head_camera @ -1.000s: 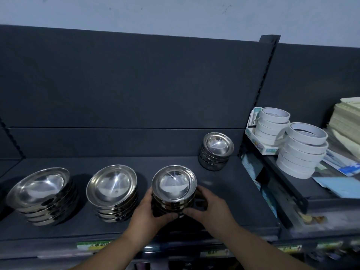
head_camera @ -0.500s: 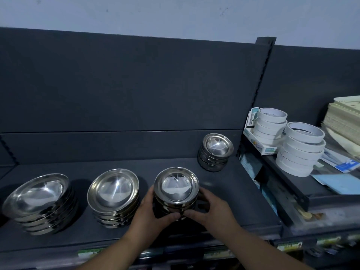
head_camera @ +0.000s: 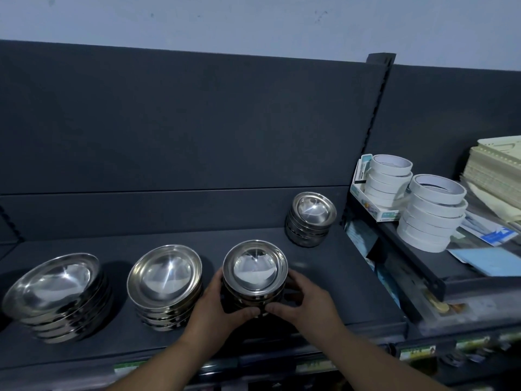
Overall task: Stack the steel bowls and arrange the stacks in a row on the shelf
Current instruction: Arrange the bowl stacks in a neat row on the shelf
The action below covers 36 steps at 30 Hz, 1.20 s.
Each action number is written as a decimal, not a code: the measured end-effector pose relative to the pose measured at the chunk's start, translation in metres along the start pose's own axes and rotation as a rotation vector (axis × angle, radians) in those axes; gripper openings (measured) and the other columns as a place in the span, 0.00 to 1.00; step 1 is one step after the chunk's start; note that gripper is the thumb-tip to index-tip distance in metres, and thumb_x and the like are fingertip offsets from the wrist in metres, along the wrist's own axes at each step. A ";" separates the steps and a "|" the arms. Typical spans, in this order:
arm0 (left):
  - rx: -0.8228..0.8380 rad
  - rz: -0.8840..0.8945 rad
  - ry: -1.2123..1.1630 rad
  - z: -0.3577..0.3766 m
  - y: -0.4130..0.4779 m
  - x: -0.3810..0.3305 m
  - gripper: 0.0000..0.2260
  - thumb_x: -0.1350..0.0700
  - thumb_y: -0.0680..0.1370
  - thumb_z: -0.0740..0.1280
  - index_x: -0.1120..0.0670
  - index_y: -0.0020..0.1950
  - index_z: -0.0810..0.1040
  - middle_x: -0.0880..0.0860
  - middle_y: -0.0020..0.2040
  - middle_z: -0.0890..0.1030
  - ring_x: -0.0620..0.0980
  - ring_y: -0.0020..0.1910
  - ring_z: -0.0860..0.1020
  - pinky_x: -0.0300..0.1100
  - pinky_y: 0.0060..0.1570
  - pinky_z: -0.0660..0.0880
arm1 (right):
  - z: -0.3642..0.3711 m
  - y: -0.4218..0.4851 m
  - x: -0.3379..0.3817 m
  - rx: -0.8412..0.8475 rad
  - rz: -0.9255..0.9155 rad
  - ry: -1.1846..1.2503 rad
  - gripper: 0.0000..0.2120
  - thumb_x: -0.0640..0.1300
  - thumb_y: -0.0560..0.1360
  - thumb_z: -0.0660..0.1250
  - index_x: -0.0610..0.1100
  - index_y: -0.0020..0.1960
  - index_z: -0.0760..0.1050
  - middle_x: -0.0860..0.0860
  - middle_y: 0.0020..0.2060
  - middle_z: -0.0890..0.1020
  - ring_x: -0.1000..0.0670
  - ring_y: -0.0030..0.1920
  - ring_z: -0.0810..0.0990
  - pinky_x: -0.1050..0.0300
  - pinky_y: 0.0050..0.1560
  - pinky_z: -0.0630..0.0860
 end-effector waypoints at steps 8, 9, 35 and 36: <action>0.014 -0.058 0.114 -0.002 -0.006 0.001 0.47 0.45 0.58 0.80 0.45 0.73 0.63 0.44 0.63 0.75 0.43 0.62 0.74 0.42 0.65 0.71 | -0.006 -0.007 0.002 0.106 0.041 -0.224 0.33 0.55 0.67 0.77 0.53 0.69 0.70 0.61 0.57 0.77 0.63 0.53 0.74 0.80 0.50 0.66; 0.006 -0.068 0.147 -0.002 -0.010 0.000 0.47 0.43 0.57 0.80 0.45 0.73 0.63 0.45 0.64 0.75 0.43 0.63 0.74 0.42 0.65 0.71 | -0.011 -0.009 -0.001 0.110 0.057 -0.281 0.34 0.58 0.68 0.75 0.50 0.70 0.70 0.57 0.61 0.77 0.60 0.57 0.74 0.77 0.54 0.66; 0.034 0.071 0.885 0.160 -0.019 -0.121 0.34 0.42 0.73 0.68 0.53 0.74 0.61 0.52 0.73 0.63 0.51 0.73 0.62 0.41 0.72 0.60 | -0.154 -0.023 -0.066 0.294 0.043 -0.499 0.40 0.59 0.74 0.68 0.47 0.78 0.53 0.46 0.72 0.65 0.46 0.71 0.66 0.55 0.70 0.66; 0.050 0.086 0.903 0.161 -0.007 -0.130 0.35 0.43 0.73 0.68 0.54 0.74 0.60 0.52 0.74 0.62 0.52 0.73 0.61 0.42 0.72 0.60 | -0.154 -0.013 -0.063 0.293 0.053 -0.488 0.42 0.59 0.74 0.68 0.47 0.78 0.51 0.46 0.73 0.64 0.46 0.71 0.65 0.54 0.71 0.65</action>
Point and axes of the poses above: each hand's wrist, its own y-axis towards the middle knuckle, its own z-axis out of the palm, x = y × z, the point moved 8 cm from there along y, towards the middle knuckle
